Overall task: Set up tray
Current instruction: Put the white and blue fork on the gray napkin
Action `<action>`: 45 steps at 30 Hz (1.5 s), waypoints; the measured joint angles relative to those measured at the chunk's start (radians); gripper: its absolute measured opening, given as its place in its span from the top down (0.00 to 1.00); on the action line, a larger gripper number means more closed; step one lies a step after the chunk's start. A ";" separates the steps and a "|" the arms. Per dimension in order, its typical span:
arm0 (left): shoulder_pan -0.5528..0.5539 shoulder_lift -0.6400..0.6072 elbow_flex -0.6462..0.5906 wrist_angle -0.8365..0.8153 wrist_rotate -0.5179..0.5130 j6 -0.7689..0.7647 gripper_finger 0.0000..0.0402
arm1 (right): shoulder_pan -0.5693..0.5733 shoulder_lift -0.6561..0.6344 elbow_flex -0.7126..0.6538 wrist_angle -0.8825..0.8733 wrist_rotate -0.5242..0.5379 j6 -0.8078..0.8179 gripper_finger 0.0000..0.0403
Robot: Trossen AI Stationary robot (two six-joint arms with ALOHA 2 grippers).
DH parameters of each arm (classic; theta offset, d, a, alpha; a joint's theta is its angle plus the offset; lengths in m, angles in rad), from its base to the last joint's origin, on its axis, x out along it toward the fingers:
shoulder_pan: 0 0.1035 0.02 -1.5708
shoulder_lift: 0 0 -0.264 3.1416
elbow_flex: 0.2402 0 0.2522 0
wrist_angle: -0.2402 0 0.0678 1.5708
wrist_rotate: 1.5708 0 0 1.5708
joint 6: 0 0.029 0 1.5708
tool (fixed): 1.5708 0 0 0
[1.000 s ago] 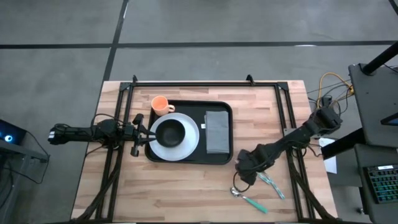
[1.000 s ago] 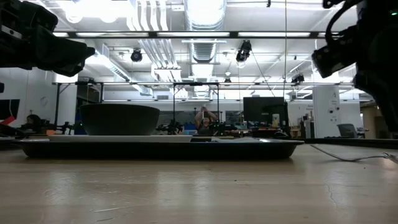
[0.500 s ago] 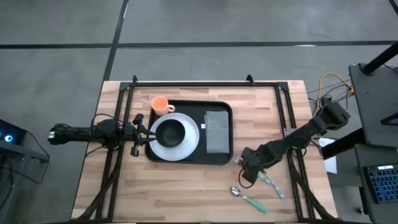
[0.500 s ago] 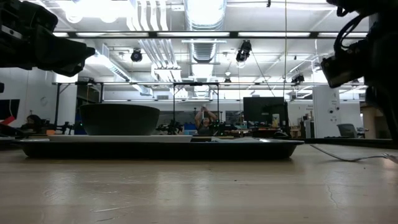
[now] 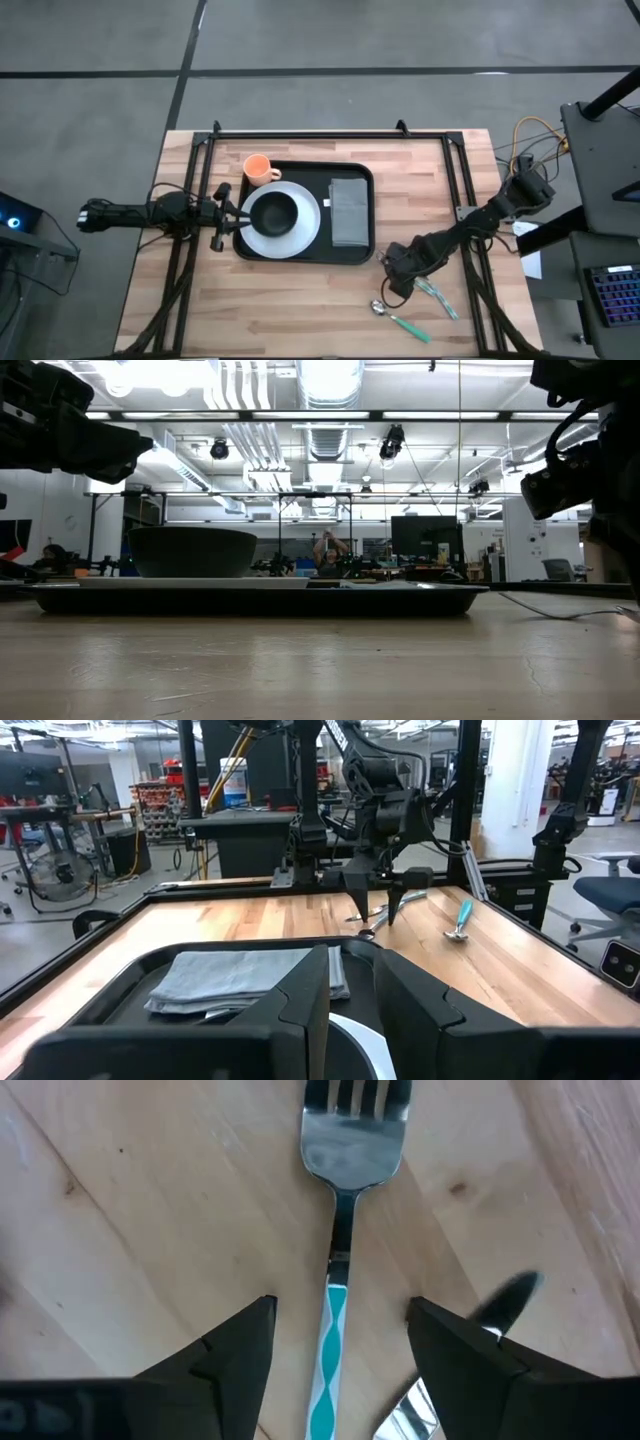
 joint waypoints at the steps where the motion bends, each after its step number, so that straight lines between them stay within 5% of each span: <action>1: 0.000 0.000 0.000 0.000 0.000 0.000 0.84 | 0.000 0.005 0.001 0.000 -0.001 0.000 0.47; 30: 0.000 0.000 0.000 0.000 0.000 0.000 0.84 | -0.001 0.006 -0.001 0.015 -0.080 -0.008 0.95; 45: 0.000 0.000 0.000 0.000 0.000 0.000 0.84 | -0.001 0.009 0.024 0.004 -0.121 0.078 0.96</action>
